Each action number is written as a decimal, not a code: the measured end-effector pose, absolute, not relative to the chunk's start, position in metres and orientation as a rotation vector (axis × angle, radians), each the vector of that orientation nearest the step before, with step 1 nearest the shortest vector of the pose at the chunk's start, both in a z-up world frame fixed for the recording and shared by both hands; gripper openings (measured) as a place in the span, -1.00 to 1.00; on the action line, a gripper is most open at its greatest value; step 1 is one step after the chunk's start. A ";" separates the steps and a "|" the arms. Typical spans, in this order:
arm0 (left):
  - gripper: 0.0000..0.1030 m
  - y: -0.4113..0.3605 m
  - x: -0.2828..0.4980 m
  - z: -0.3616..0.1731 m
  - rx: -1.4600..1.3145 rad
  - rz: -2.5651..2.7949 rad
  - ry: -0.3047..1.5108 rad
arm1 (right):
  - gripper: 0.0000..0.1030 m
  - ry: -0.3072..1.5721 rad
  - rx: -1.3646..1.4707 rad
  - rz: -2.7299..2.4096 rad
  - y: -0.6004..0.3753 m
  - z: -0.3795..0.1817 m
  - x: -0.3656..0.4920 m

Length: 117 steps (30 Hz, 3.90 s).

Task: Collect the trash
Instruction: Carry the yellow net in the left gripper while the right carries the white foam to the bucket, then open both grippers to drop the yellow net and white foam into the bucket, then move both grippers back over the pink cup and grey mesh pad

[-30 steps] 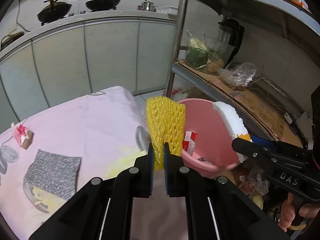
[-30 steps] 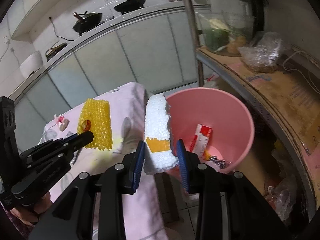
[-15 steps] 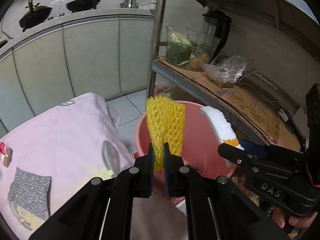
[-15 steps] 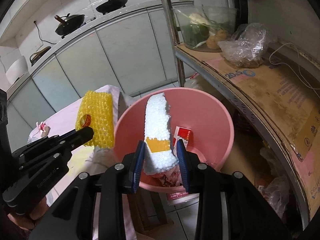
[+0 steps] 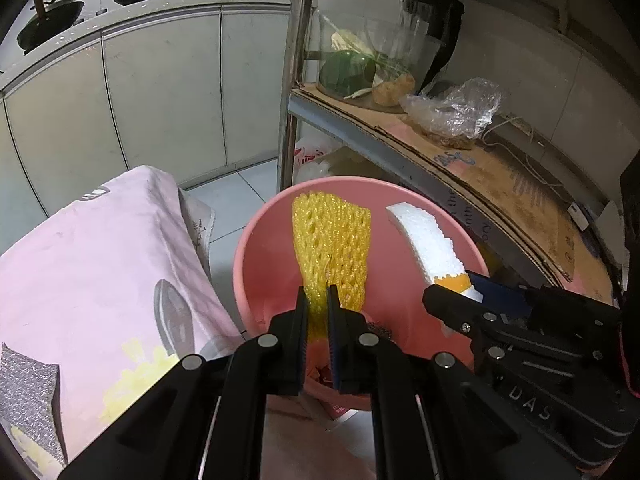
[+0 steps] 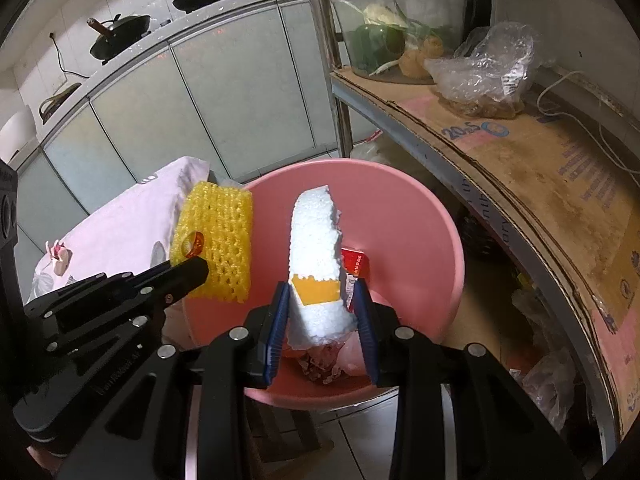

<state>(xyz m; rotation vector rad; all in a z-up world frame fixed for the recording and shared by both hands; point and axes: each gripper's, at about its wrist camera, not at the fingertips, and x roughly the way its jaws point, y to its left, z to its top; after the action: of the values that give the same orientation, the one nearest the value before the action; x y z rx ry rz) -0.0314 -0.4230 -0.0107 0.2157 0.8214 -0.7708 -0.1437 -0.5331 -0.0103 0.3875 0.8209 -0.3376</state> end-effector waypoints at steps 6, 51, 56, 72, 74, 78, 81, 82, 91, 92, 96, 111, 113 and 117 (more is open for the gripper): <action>-0.84 -0.429 -0.028 -0.020 0.228 -0.776 0.836 | -0.35 0.836 0.380 -0.346 -0.534 -0.016 -0.138; -0.29 -0.424 -0.026 -0.028 0.219 -0.756 0.882 | -0.16 0.874 0.449 -0.390 -0.547 -0.035 -0.134; -0.29 -0.419 -0.027 -0.021 0.210 -0.752 0.873 | -0.16 0.869 0.445 -0.392 -0.545 -0.032 -0.136; -0.29 -0.392 -0.043 0.006 0.202 -0.738 0.821 | -0.15 0.832 0.415 -0.366 -0.526 -0.012 -0.147; -0.29 -0.387 -0.046 0.010 0.203 -0.736 0.811 | -0.15 0.828 0.413 -0.362 -0.523 -0.009 -0.148; -0.29 -0.380 -0.050 0.016 0.199 -0.730 0.799 | -0.15 0.819 0.403 -0.354 -0.515 -0.004 -0.150; -0.29 -0.373 -0.053 0.020 0.196 -0.726 0.791 | -0.15 0.813 0.394 -0.347 -0.509 0.001 -0.151; -0.29 -0.370 -0.054 0.021 0.196 -0.724 0.789 | -0.15 0.810 0.389 -0.344 -0.506 0.003 -0.151; -0.29 -0.327 -0.061 0.027 0.194 -0.683 0.777 | -0.15 0.798 0.367 -0.272 -0.474 0.014 -0.145; -0.29 -0.319 -0.061 0.027 0.192 -0.674 0.777 | -0.15 0.798 0.364 -0.261 -0.469 0.015 -0.144; -0.29 -0.290 -0.061 0.026 0.178 -0.636 0.784 | -0.15 0.802 0.340 -0.206 -0.446 0.017 -0.139; -0.29 -0.175 -0.047 0.012 0.121 -0.442 0.826 | -0.15 0.841 0.273 0.019 -0.356 0.011 -0.105; -0.29 -0.160 -0.046 0.010 0.106 -0.416 0.831 | -0.15 0.848 0.264 0.050 -0.345 0.009 -0.097; -0.29 -0.127 -0.040 0.004 0.069 -0.364 0.845 | -0.15 0.859 0.236 0.119 -0.320 0.006 -0.085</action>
<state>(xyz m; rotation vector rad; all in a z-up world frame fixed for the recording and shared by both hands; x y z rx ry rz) -0.0399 -0.1269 0.0043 0.0692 0.8445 -0.3644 -0.0849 -0.3200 0.0064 0.2362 0.8593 0.1194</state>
